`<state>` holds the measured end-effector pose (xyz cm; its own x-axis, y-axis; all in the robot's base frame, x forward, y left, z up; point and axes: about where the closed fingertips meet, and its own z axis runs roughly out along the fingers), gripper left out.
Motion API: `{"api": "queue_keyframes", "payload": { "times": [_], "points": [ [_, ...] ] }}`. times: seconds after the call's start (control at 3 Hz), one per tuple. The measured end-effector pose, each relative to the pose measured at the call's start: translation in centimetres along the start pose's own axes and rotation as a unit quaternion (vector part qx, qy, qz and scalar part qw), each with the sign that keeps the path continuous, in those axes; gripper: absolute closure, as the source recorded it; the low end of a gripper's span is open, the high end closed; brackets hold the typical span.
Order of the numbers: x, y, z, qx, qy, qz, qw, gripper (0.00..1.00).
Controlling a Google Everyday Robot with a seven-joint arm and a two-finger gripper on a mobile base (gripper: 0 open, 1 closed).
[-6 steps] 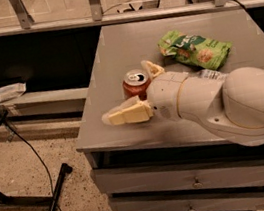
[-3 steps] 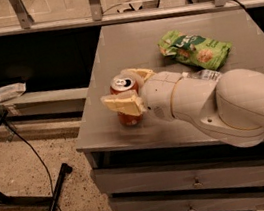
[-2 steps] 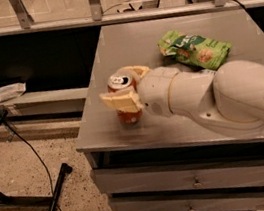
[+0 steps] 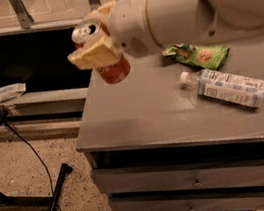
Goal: Knock coke can over
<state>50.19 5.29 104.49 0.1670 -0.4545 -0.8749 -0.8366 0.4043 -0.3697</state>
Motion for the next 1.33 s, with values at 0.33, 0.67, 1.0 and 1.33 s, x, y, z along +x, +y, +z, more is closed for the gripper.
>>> {"api": "queue_keyframes", "payload": {
  "times": [0.33, 0.67, 1.0, 1.33],
  "points": [
    [-2.3, -2.0, -1.2, -0.011, 0.017, -0.017, 0.9996, 1.00],
    [-2.0, -1.6, -0.6, -0.032, 0.025, -0.019, 0.9990, 1.00],
    [1.8, -3.8, 1.5, -0.076, 0.067, 0.002, 0.9949, 1.00],
    [10.0, -6.6, 6.0, -0.150, 0.178, -0.013, 0.9724, 1.00]
  ]
}}
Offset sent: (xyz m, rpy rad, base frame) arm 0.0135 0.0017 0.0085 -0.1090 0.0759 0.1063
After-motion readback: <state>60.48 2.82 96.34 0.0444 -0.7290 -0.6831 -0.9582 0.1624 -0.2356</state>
